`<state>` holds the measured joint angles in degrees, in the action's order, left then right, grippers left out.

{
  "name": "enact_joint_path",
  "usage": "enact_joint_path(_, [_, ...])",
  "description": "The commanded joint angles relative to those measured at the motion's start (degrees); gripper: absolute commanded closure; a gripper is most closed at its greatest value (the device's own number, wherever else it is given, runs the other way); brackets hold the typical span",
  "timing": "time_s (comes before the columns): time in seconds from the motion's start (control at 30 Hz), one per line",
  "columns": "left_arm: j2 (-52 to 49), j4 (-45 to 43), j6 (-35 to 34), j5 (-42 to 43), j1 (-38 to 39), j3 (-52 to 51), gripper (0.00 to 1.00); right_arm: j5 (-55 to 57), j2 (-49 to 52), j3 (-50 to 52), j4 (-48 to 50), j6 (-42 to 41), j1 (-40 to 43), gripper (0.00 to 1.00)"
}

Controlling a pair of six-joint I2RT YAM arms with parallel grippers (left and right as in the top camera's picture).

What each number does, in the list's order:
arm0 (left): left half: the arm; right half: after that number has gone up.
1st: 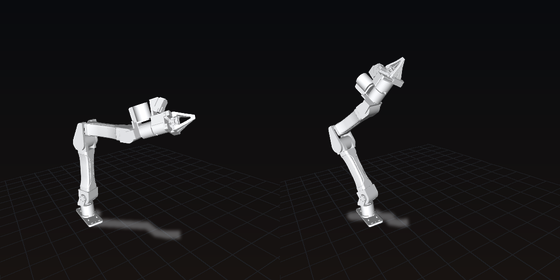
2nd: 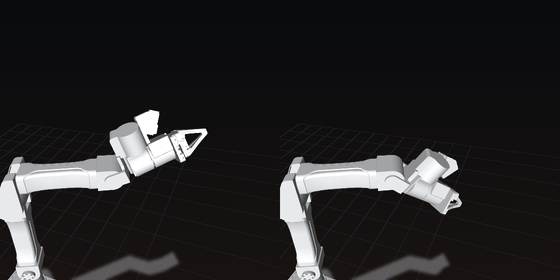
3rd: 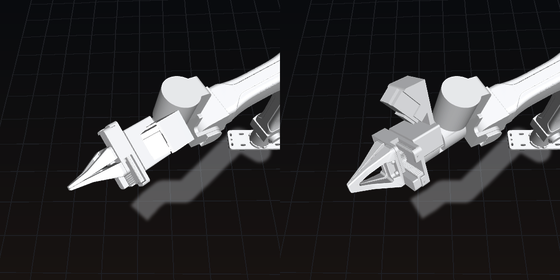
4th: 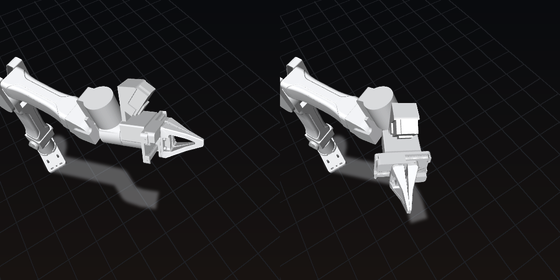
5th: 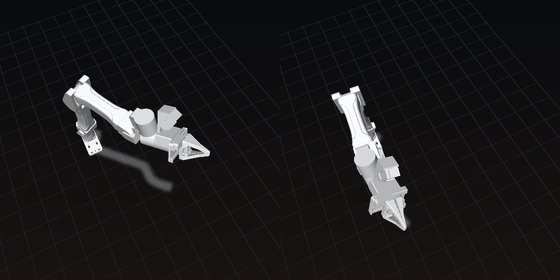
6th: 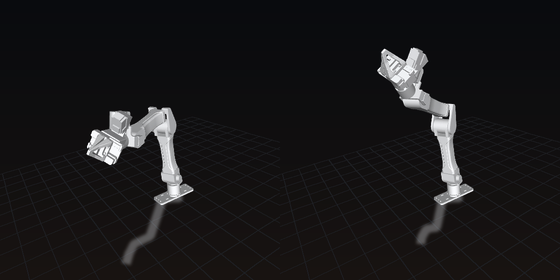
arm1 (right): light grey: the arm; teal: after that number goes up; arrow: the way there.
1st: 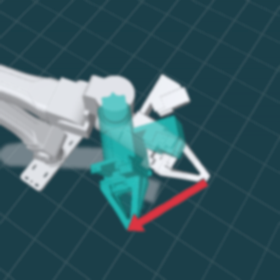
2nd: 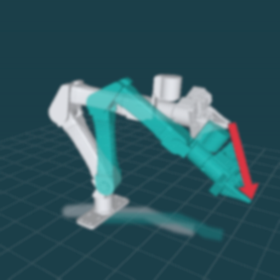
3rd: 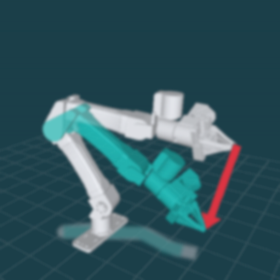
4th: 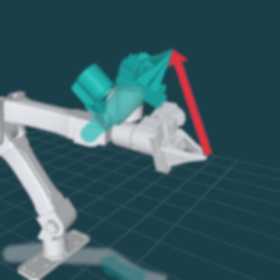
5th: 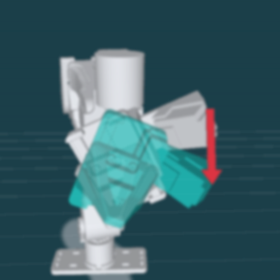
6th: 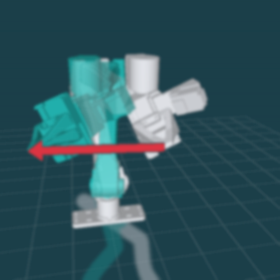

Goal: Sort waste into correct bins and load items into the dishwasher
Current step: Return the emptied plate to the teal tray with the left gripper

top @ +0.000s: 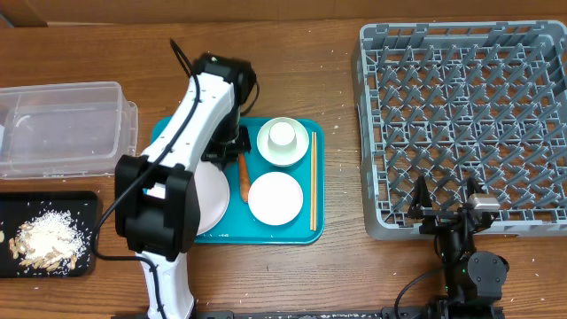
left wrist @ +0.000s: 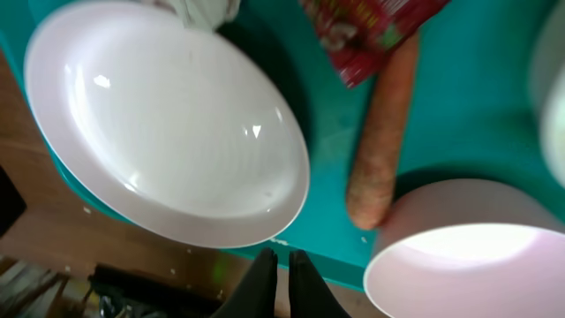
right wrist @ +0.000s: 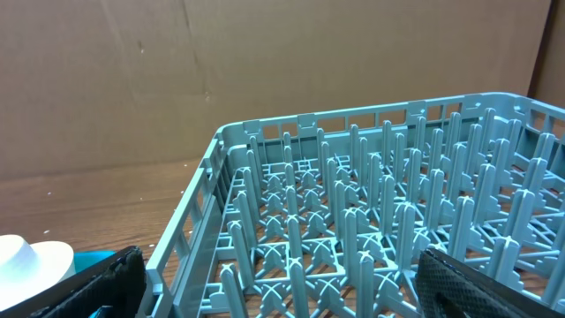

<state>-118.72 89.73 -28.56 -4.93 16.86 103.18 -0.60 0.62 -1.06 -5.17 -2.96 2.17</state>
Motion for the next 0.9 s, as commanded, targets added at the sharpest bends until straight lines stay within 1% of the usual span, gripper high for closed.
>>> enact_joint_path(0.0, [4.9,-0.9,0.9,0.5,0.0,3.8,0.87,0.5,-0.5,0.6,0.4,0.2,0.2,0.00])
enact_joint_path(0.03, [5.3,-1.2,0.9,0.5,0.0,3.8,0.76,0.5,-0.5,0.6,0.4,0.2,0.2,0.00])
enact_joint_path(0.07, [5.3,-1.1,0.9,0.7,0.0,3.8,0.69,0.5,-0.5,0.6,0.4,0.2,0.2,0.00])
enact_joint_path(0.1, [5.1,-1.1,1.1,1.6,0.0,3.7,0.69,0.5,-0.5,0.6,0.4,0.2,0.2,0.00])
enact_joint_path(0.17, [5.0,-1.3,2.6,6.4,0.1,3.7,0.76,0.5,-0.5,0.6,0.4,0.2,0.2,0.00])
enact_joint_path(0.2, [5.0,-1.7,4.0,8.8,0.1,3.7,0.76,0.5,-0.5,0.6,0.4,0.2,0.2,0.00])
enact_joint_path(0.23, [5.0,-3.4,7.3,11.4,0.4,3.7,0.71,0.5,-0.5,0.6,0.4,0.2,0.2,0.00])
enact_joint_path(0.27, [5.0,-4.1,8.1,11.4,0.7,3.6,0.65,0.5,-0.5,0.6,0.4,0.2,0.2,0.00])
enact_joint_path(0.3, [5.0,-4.6,9.0,11.5,0.9,3.6,0.57,0.5,-0.5,0.6,0.4,0.2,0.2,0.00])
enact_joint_path(0.33, [5.0,-4.8,9.3,11.6,1.2,3.6,0.53,0.5,-0.5,0.6,0.4,0.2,0.2,0.00])
enact_joint_path(0.37, [5.0,-4.8,9.3,11.5,1.2,3.6,0.52,0.5,-0.5,0.6,0.4,0.2,0.2,0.00])
enact_joint_path(0.4, [5.0,-4.8,9.3,10.2,1.2,3.6,0.52,0.5,-0.5,0.6,0.4,0.2,0.2,0.00])
enact_joint_path(0.47, [5.2,-4.3,8.0,6.8,0.1,4.0,0.58,0.5,-0.5,0.6,0.4,0.2,0.2,0.00])
enact_joint_path(0.57, [5.3,-3.0,7.8,9.5,-3.0,5.8,0.62,0.5,-0.5,0.6,0.4,0.2,0.2,0.00])
enact_joint_path(0.6, [5.3,-2.5,8.2,9.1,-3.6,6.5,0.64,0.5,-0.5,0.6,0.4,0.2,0.2,0.00])
enact_joint_path(0.63, [5.5,-1.8,9.3,8.1,-4.8,8.0,0.68,0.5,-0.5,0.6,0.4,0.2,0.2,0.00])
enact_joint_path(0.67, [5.6,-0.8,9.3,7.0,-5.8,9.2,0.69,0.5,-0.5,0.6,0.4,0.2,0.2,0.00])
enact_joint_path(0.7, [6.1,0.4,9.2,6.4,-7.4,11.2,0.76,0.5,-0.5,0.6,0.4,0.2,0.2,0.00])
enact_joint_path(0.73, [6.5,1.0,9.2,6.4,-8.4,12.5,0.78,0.5,-0.5,0.6,0.4,0.2,0.2,0.00])
enact_joint_path(0.8, [7.6,0.9,8.8,6.5,-10.1,14.0,0.76,0.5,-0.5,0.6,0.4,0.2,0.2,0.00])
enact_joint_path(0.83, [8.3,0.3,8.6,6.8,-10.8,14.1,0.67,0.5,-0.5,0.6,0.4,0.2,0.2,0.00])
enact_joint_path(0.87, [8.7,0.2,8.6,7.3,-11.1,14.1,0.62,0.5,-0.5,0.6,0.4,0.2,0.2,0.00])
